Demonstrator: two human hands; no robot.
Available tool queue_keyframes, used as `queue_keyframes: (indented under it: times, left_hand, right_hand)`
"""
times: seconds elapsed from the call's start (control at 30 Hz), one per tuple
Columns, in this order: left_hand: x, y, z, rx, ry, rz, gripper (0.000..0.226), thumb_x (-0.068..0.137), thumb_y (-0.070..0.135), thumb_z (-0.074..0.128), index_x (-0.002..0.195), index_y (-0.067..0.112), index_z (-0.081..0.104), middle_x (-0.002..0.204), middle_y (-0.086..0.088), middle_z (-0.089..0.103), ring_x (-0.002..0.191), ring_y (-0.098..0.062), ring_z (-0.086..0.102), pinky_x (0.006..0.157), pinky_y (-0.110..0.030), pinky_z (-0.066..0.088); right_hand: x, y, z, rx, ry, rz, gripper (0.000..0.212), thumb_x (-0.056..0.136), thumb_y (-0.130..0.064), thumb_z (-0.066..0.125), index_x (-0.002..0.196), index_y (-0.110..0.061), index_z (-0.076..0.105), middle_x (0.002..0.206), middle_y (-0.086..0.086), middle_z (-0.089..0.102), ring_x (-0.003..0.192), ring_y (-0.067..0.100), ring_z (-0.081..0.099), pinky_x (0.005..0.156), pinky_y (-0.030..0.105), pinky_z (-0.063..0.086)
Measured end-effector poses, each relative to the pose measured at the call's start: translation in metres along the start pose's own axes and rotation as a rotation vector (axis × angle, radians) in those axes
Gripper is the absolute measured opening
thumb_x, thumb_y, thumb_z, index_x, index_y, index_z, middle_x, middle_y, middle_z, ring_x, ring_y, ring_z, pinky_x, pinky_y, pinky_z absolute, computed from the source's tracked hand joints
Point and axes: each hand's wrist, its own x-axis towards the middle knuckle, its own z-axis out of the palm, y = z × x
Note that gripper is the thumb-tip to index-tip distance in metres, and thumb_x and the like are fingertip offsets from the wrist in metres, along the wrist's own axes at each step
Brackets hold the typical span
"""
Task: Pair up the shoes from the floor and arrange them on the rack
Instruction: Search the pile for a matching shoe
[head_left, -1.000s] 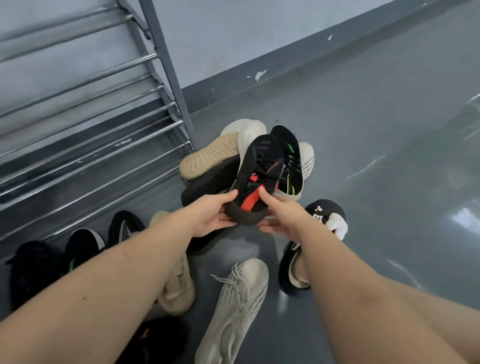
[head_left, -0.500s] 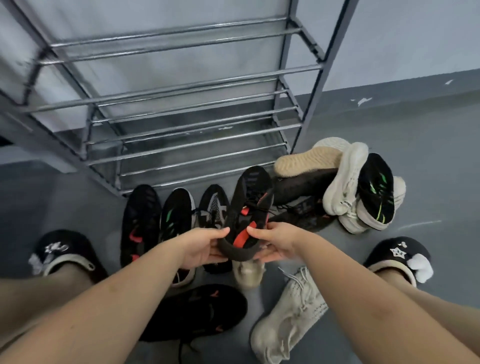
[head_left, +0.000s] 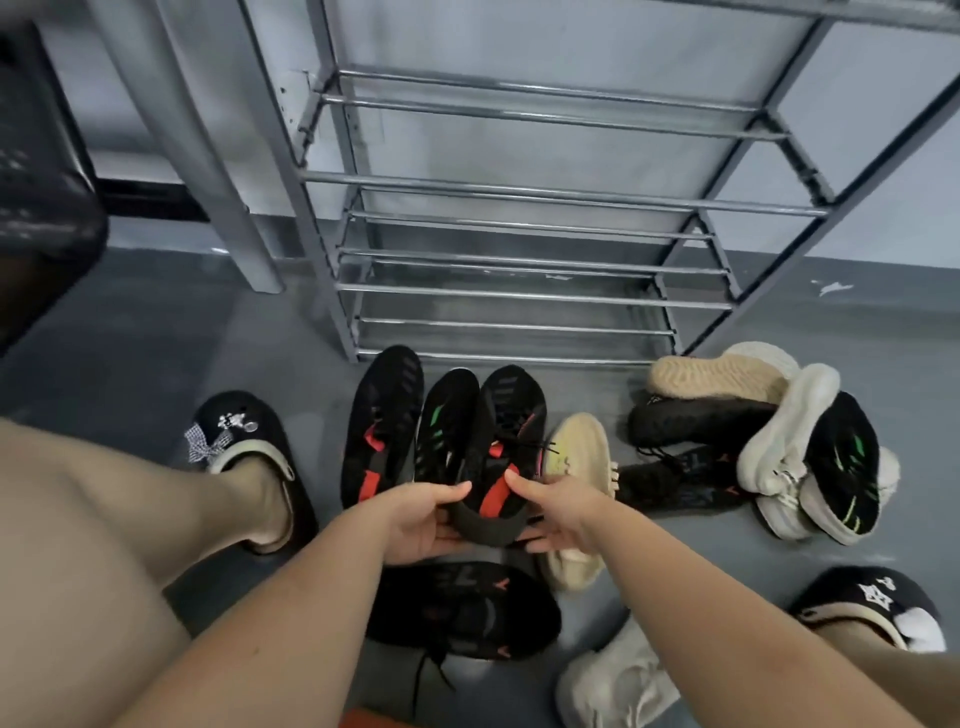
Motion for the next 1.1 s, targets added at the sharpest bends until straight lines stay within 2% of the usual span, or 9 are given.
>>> queue_keyframes:
  times: [0.1,0.23,0.53,0.63,0.73,0.83,0.93,1.03,1.1]
  left_hand:
    - [0.001,-0.003,-0.014,-0.043,-0.004,-0.020,0.033,0.092,0.022,0.056,0.116,0.000,0.058,0.107,-0.018,0.068,0.097,-0.028,0.067,0.075,-0.036,0.056]
    - [0.011,-0.002,-0.019,-0.060,0.031,0.015,0.031,0.092,0.024,0.057,0.116,0.005,0.059,0.119,-0.016,0.064,0.108,-0.026,0.062,0.087,-0.037,0.052]
    - [0.030,0.008,-0.033,-0.199,0.178,0.092,0.023,0.096,0.023,0.051,0.112,0.009,0.060,0.115,-0.012,0.065,0.110,-0.025,0.061,0.094,-0.039,0.049]
    - [0.044,0.010,-0.039,-0.080,0.327,0.141,0.029,0.095,0.025,0.052,0.120,0.010,0.058,0.113,-0.010,0.066,0.106,-0.024,0.062,0.090,-0.038,0.051]
    - [0.053,0.009,-0.047,0.231,0.532,0.237,0.034,0.092,0.031,0.056,0.122,0.017,0.060,0.117,-0.004,0.066,0.108,-0.021,0.061,0.096,-0.039,0.049]
    - [0.054,0.007,-0.055,0.511,0.804,0.355,0.031,0.090,0.035,0.056,0.116,0.022,0.065,0.112,0.003,0.067,0.107,-0.017,0.060,0.092,-0.027,0.045]
    - [0.057,0.009,-0.066,0.583,1.056,0.463,0.029,0.088,0.035,0.055,0.113,0.021,0.064,0.116,-0.002,0.062,0.113,-0.022,0.056,0.093,-0.031,0.043]
    - [0.059,0.007,-0.078,0.623,1.186,0.361,0.046,0.088,0.038,0.056,0.130,0.020,0.051,0.134,-0.009,0.045,0.127,-0.028,0.041,0.105,-0.040,0.033]
    - [0.063,0.001,-0.086,0.521,1.126,0.185,0.062,0.085,0.043,0.059,0.139,0.019,0.039,0.139,-0.012,0.039,0.130,-0.033,0.038,0.107,-0.044,0.033]
  right_hand:
    - [0.008,0.003,0.015,0.056,0.017,0.000,0.045,0.086,-0.050,0.061,0.113,-0.013,0.060,0.099,0.003,0.070,0.087,0.019,0.067,0.065,0.029,0.054]
    - [0.018,0.000,0.024,0.212,0.057,-0.041,0.023,0.090,-0.031,0.062,0.100,-0.010,0.059,0.088,0.002,0.068,0.079,0.014,0.064,0.072,0.029,0.054]
    - [0.064,-0.019,0.043,0.184,0.129,-0.089,0.020,0.090,-0.021,0.063,0.105,-0.008,0.057,0.101,0.012,0.066,0.088,0.022,0.063,0.054,0.023,0.052]
    - [0.081,-0.020,0.049,0.153,0.122,-0.085,0.018,0.090,-0.018,0.064,0.104,-0.008,0.058,0.098,0.012,0.066,0.089,0.022,0.063,0.050,0.021,0.054]
    - [0.095,-0.009,0.053,0.133,0.118,-0.074,0.019,0.089,-0.017,0.066,0.105,-0.008,0.060,0.102,0.011,0.068,0.092,0.024,0.065,0.066,0.028,0.057]
    - [0.104,-0.001,0.056,0.098,0.135,-0.055,0.018,0.088,-0.019,0.067,0.102,-0.011,0.060,0.100,0.009,0.068,0.093,0.023,0.064,0.080,0.037,0.056]
    - [0.113,0.003,0.057,0.121,0.127,-0.032,0.013,0.086,-0.019,0.069,0.093,-0.014,0.060,0.102,0.011,0.069,0.093,0.025,0.065,0.090,0.046,0.054]
    - [0.118,0.005,0.059,0.156,0.127,-0.031,0.012,0.086,-0.017,0.069,0.083,-0.019,0.058,0.085,0.001,0.066,0.090,0.023,0.063,0.090,0.046,0.053]
    - [0.119,0.005,0.060,0.157,0.137,-0.047,0.011,0.086,-0.017,0.069,0.086,-0.015,0.058,0.080,-0.002,0.063,0.082,0.019,0.064,0.082,0.041,0.056]
